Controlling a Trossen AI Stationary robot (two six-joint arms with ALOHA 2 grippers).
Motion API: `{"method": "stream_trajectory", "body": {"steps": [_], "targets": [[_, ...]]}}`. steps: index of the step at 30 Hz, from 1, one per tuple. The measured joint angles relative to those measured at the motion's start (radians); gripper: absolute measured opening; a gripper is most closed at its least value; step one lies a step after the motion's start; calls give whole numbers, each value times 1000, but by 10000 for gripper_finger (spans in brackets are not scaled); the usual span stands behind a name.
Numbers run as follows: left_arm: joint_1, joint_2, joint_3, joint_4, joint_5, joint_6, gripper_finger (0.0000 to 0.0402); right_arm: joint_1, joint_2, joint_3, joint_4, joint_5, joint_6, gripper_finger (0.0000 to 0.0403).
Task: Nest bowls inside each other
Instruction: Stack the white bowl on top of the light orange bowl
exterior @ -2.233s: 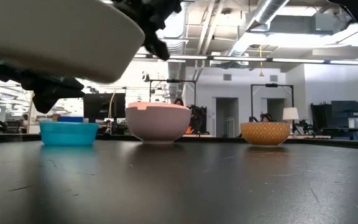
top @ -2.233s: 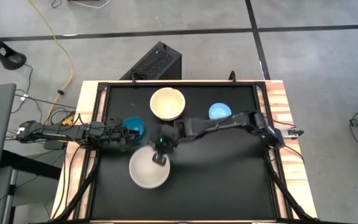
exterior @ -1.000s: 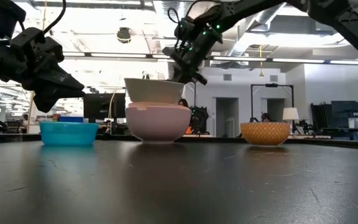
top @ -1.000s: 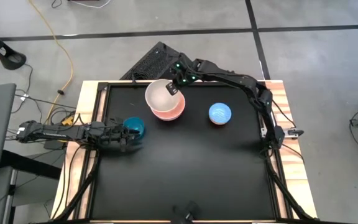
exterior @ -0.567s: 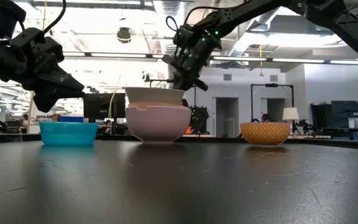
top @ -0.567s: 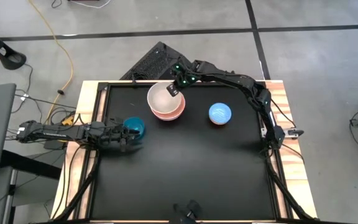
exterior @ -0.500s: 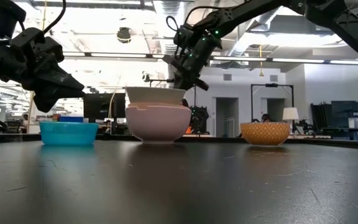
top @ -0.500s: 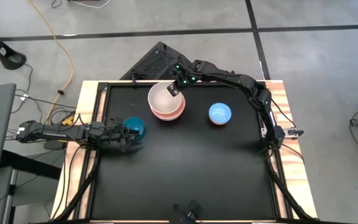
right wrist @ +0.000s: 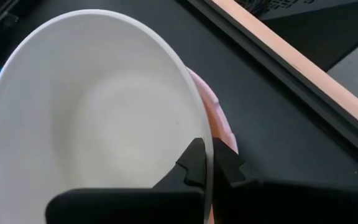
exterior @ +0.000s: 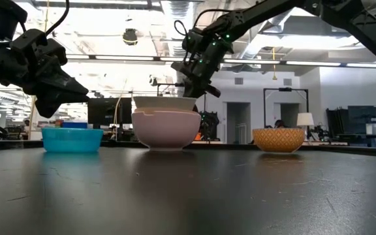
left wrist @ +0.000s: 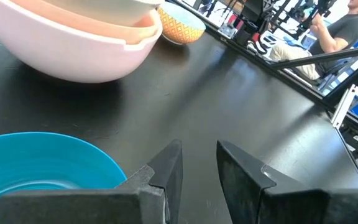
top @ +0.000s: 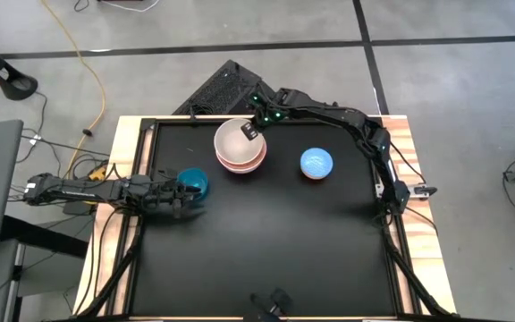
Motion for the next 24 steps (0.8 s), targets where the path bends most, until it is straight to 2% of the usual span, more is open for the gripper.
{"method": "stream_trajectory", "body": {"steps": [6, 17, 24], "targets": [[0, 0, 0, 0, 0, -1, 88, 19, 0, 0, -4, 71, 0, 36], [0, 0, 0, 0, 1, -6, 88, 27, 0, 0, -6, 102, 0, 70], [0, 0, 0, 0, 1, -9, 88, 23, -1, 0, -11, 105, -1, 118]]}}
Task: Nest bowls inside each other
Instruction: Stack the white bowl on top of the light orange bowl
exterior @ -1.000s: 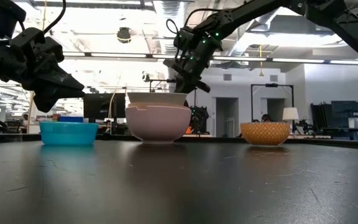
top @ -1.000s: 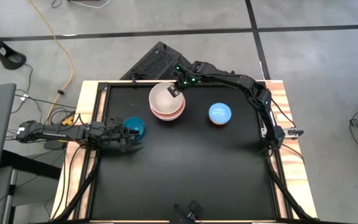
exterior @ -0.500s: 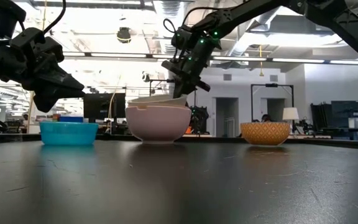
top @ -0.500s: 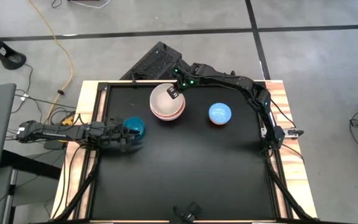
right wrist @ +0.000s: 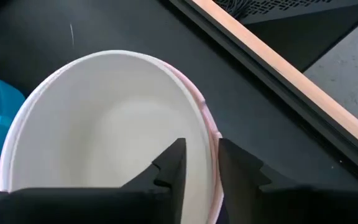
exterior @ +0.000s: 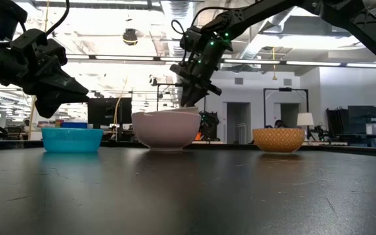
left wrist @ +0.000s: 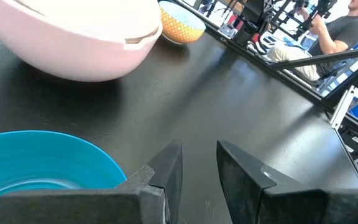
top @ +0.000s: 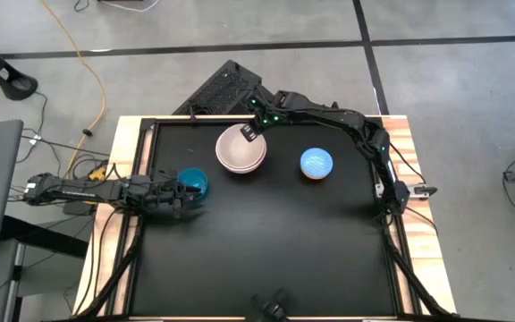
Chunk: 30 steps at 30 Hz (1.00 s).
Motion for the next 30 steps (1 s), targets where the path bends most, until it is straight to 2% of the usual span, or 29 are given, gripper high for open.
{"method": "stream_trajectory", "body": {"steps": [7, 13, 22, 30], "targets": [[0, 0, 0, 0, 0, 1, 88, -32, -4, 28, -77, -2, -43, 177], [0, 0, 0, 0, 0, 3, 88, -20, -4, 34, -134, -44, -78, 193], [0, 0, 0, 0, 0, 3, 88, 53, -14, 34, -108, -48, -138, 159], [0, 0, 0, 0, 0, 15, 88, 33, -13, -23, -72, -39, -108, 95]]}}
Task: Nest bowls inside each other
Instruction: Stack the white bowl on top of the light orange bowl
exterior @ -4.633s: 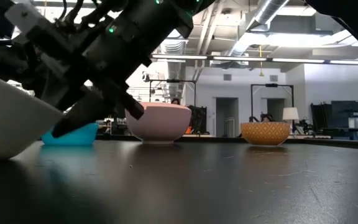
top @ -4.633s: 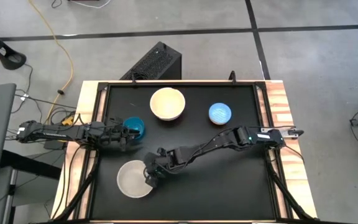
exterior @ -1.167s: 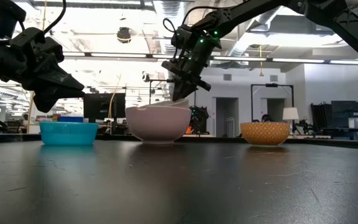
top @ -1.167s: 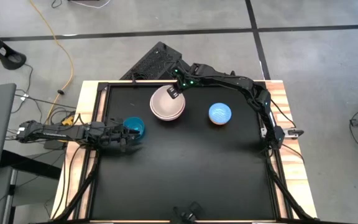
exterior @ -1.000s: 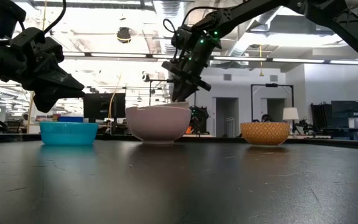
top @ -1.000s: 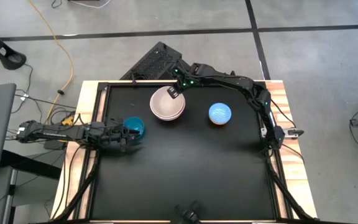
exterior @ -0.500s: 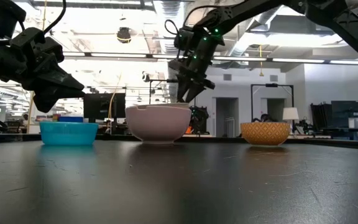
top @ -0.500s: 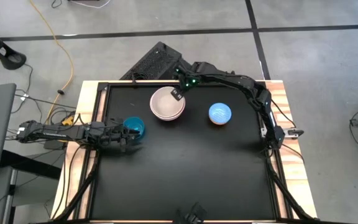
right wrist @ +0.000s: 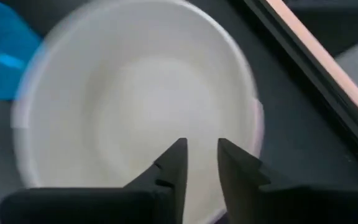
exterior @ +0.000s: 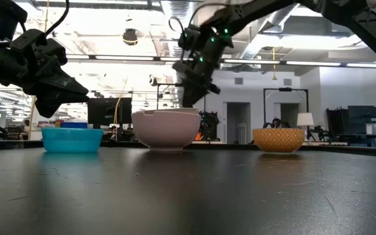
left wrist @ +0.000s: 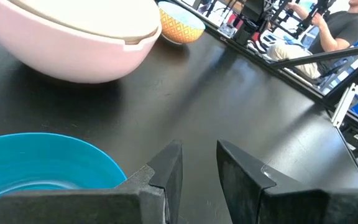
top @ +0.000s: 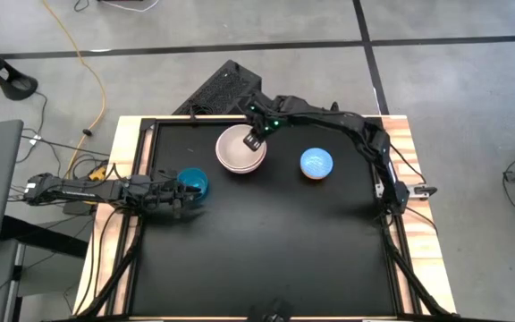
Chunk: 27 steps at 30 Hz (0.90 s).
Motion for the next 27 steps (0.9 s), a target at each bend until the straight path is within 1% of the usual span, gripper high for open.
{"method": "stream_trajectory", "body": {"steps": [3, 6, 11, 15, 17, 20, 22, 23, 27], "targets": [[0, 0, 0, 0, 0, 0, 88, -14, 1, -58, 52, 0, 21, 72], [0, 0, 0, 0, 0, -1, 88, -21, 1, -92, 72, -1, 35, 61], [0, 0, 0, 0, 0, -1, 88, -22, -6, -95, 76, -4, 31, 59], [0, 0, 0, 0, 0, 1, 88, -20, -23, -67, 81, -35, 28, 59], [0, 0, 0, 0, -1, 1, 88, -1, -27, -61, 97, -57, 47, 59], [0, 0, 0, 0, -2, 3, 88, 60, -27, -60, 146, -64, 57, 59], [0, 0, 0, 0, -3, 4, 88, 120, -20, -60, 188, -32, 42, 59], [0, 0, 0, 0, -8, 4, 88, 150, -19, -60, 199, 7, 34, 59], [0, 0, 0, 0, -10, 4, 88, 264, -18, -61, 247, 221, 37, 59]]}}
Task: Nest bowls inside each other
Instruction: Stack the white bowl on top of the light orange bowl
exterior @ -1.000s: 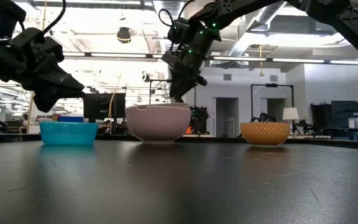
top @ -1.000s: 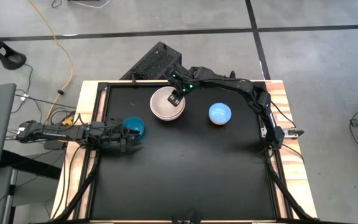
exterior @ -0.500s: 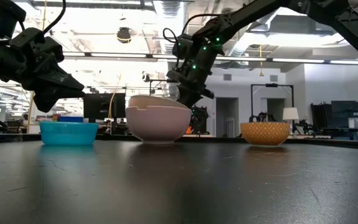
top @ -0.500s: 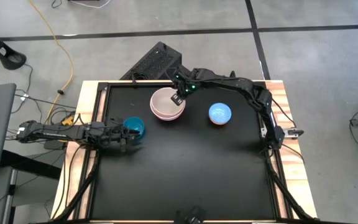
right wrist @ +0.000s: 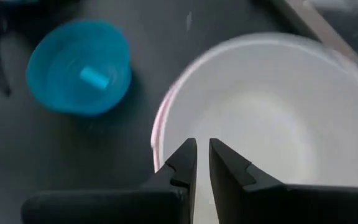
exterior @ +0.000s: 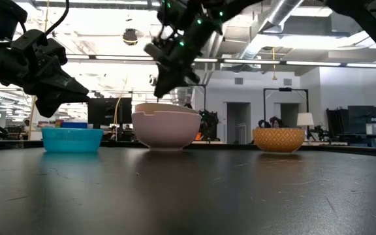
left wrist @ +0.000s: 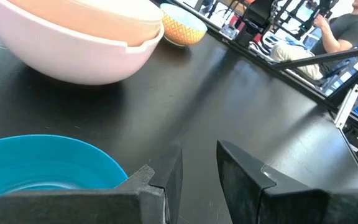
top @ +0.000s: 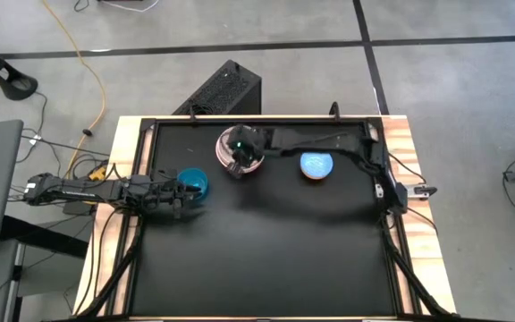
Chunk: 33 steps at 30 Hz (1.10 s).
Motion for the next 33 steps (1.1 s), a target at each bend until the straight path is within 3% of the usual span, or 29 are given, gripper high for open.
{"method": "stream_trajectory", "body": {"steps": [5, 9, 20, 26, 33], "targets": [[0, 0, 0, 0, 0, 0, 88, 93, 0, 0, 69, 259, 55, 59], [0, 0, 0, 0, 0, -8, 88, 109, 17, -9, 73, 325, 106, 59], [0, 0, 0, 0, 1, -16, 88, 101, 48, -63, 126, 329, 126, 58], [0, 0, 0, 0, 0, -12, 88, 104, 61, -63, 127, 279, 124, 58], [0, 0, 0, 0, 3, -12, 88, 97, 53, -20, 42, 277, 75, 59]]}}
